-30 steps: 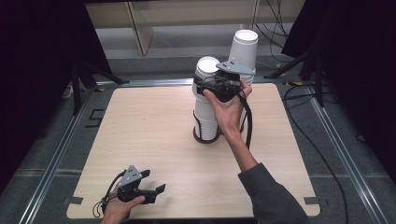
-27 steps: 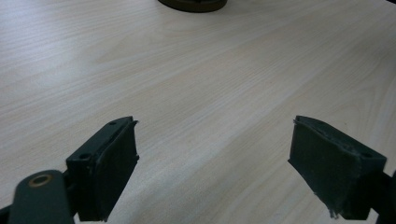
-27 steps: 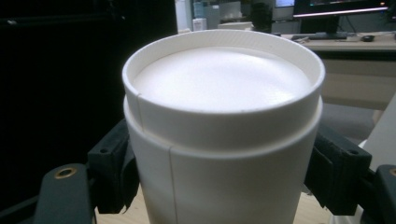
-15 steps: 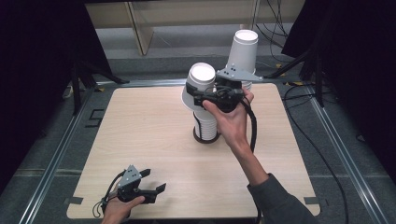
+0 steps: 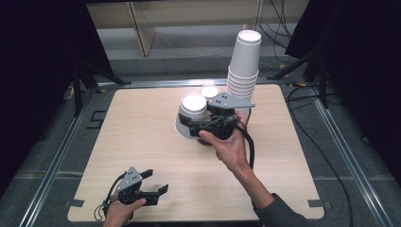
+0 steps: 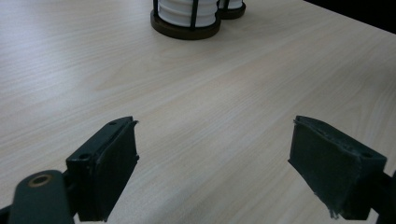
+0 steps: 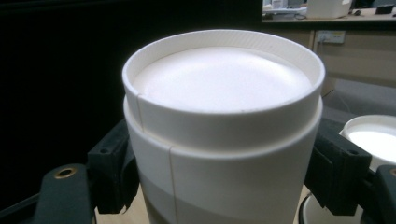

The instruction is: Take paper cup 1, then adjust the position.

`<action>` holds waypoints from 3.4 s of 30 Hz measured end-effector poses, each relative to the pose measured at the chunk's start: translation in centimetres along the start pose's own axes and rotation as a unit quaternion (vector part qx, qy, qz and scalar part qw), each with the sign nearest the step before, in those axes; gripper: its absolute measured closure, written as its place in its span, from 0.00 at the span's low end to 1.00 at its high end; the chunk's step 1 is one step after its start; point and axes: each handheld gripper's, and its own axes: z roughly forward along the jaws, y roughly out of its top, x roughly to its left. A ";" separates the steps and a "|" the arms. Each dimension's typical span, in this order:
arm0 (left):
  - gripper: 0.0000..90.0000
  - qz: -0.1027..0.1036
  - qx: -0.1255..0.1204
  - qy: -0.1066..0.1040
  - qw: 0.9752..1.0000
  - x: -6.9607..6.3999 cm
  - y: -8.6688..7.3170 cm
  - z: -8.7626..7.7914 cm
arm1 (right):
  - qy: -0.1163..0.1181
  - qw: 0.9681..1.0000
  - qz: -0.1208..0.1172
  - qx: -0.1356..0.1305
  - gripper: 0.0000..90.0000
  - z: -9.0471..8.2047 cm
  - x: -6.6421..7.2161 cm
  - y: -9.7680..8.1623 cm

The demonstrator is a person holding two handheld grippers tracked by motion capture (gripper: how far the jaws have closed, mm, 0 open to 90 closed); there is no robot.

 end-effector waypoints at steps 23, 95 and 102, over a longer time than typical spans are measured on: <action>0.16 0.007 -0.064 -0.001 0.998 -0.1 1.4 0.7 | 0.043 0.997 0.023 0.054 0.25 2.5 0.2 -6.4; 0.01 0.026 -0.106 -0.057 0.992 -1.5 2.2 2.9 | 0.145 0.983 0.053 0.102 0.25 5.1 4.3 -11.2; 0.04 0.036 -0.110 -0.054 0.992 -1.5 2.3 2.7 | 0.143 0.983 0.055 0.101 0.24 5.0 4.0 -11.2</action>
